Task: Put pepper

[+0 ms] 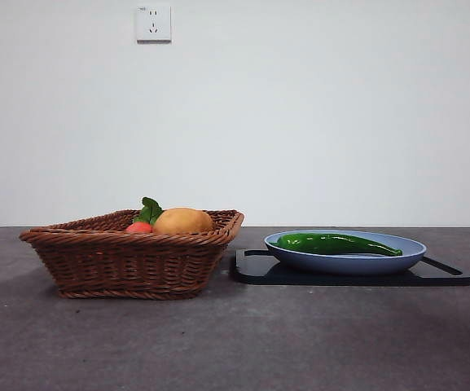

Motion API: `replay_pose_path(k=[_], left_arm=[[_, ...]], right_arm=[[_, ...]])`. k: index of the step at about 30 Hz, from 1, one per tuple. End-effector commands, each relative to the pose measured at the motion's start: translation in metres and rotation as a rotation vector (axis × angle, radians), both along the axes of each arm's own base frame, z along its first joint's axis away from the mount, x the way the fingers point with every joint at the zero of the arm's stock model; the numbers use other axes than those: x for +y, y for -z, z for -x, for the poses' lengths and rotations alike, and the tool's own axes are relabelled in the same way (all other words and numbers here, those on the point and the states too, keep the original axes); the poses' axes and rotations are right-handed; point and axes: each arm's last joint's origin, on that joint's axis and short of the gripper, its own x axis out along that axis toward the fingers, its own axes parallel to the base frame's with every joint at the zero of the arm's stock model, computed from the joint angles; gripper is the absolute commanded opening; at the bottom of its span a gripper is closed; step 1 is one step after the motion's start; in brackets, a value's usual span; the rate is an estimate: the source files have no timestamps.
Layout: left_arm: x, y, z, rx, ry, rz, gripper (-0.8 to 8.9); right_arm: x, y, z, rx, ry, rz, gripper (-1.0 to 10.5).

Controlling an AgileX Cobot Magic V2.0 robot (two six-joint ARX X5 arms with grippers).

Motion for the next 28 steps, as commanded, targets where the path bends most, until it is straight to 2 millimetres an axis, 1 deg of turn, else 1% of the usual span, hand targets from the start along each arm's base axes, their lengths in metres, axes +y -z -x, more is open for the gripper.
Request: replay_pose_path(k=[1,28], left_arm=[[0.0003,-0.0005,-0.0001,-0.014,-0.002,0.007,0.08],[0.0003,-0.0005,-0.0001,-0.014,-0.002,0.007,0.08]], right_arm=[[0.0000,0.0002,0.0001,-0.003,0.005,-0.013,0.1],[0.0001,0.0019,-0.0009,0.019,0.004,-0.011,0.1]])
